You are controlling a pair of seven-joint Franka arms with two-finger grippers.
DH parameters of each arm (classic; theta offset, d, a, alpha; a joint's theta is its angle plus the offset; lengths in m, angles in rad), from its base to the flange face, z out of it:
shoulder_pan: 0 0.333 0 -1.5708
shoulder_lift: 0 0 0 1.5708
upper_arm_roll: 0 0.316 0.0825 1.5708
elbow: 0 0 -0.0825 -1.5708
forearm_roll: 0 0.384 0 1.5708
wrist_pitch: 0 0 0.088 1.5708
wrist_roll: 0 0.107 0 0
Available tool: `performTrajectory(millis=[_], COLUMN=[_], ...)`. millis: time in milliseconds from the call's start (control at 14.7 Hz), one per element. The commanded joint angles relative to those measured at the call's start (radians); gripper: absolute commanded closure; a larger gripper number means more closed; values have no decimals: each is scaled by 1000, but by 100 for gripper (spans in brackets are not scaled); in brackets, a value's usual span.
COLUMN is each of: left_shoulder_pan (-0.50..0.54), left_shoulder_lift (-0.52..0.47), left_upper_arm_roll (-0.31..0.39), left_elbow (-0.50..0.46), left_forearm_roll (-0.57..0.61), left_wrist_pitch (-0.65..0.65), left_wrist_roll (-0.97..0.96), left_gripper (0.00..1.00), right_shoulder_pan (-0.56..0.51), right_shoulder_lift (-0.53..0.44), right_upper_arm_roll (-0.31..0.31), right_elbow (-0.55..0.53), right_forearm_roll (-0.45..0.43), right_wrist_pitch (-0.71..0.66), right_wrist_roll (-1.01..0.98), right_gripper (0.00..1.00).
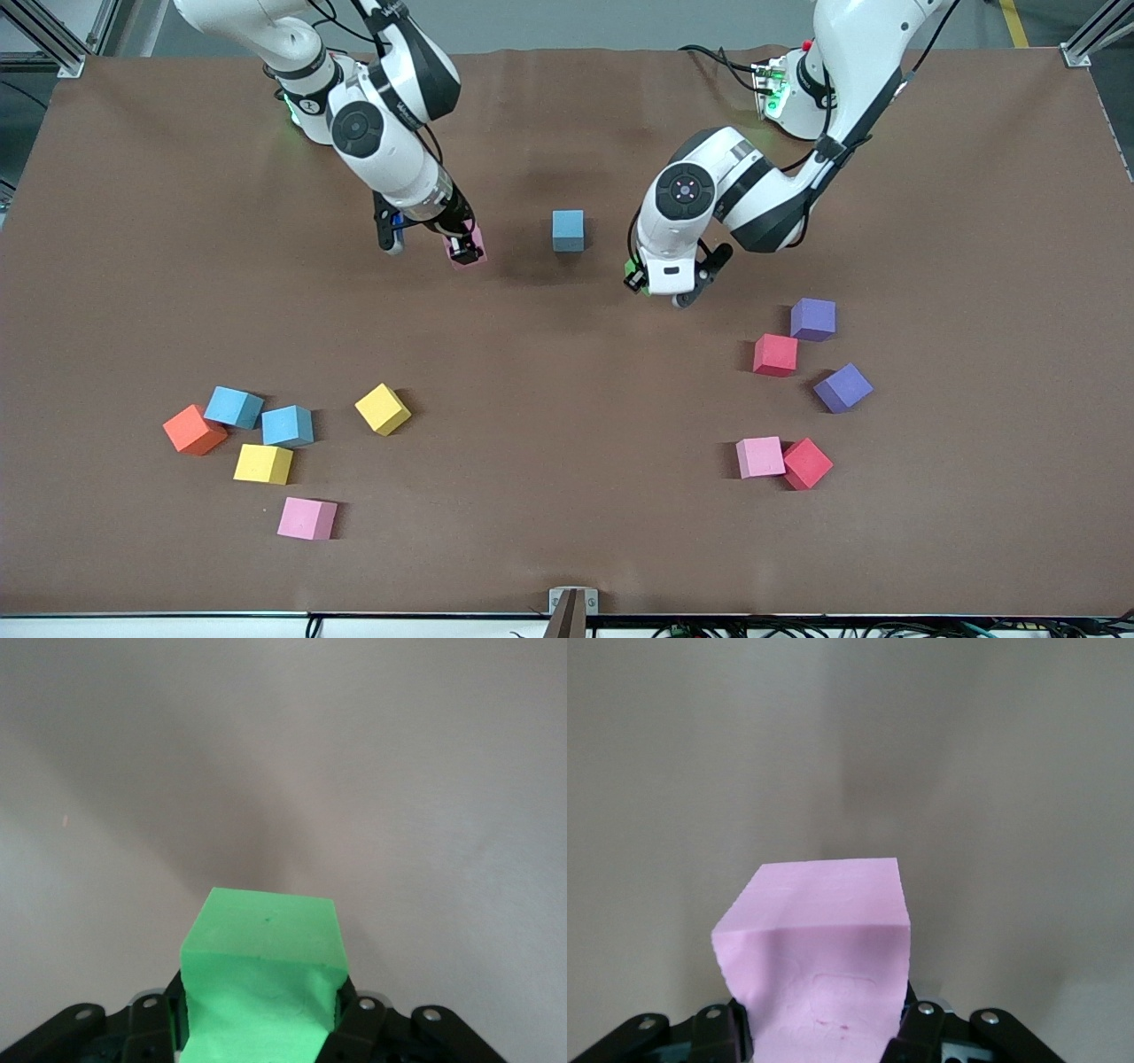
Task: Arrange 11 blocks into digit 3
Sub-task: 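Place green beside blue with the left gripper while the right gripper places pink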
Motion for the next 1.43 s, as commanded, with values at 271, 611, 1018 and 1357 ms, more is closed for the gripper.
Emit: performTrajectory(millis=[271, 611, 1018, 1357], left_shoulder_pan=[2, 0, -84, -104], left_shoulder_lift=[-24, -28, -11, 23], left_upper_arm_roll=[-33, -56, -54, -53], left_elbow=[-98, -192, -226, -226], left_forearm_roll=[9, 16, 20, 23], left_wrist_pitch=[102, 258, 307, 353], left_wrist_roll=[-574, -769, -895, -919], left_gripper=[87, 84, 85, 84], right_shoulder_pan=[-33, -40, 52, 112], right_shoulder_lift=[-10, 16, 103, 169], right_upper_arm_roll=[-1, -1, 1, 1], right_elbow=[-17, -13, -13, -9], right_forearm_roll=[31, 71, 74, 74], right_wrist_pitch=[-78, -46, 121, 207], right_wrist_roll=[38, 41, 153, 222], right_gripper=[100, 100, 100, 100])
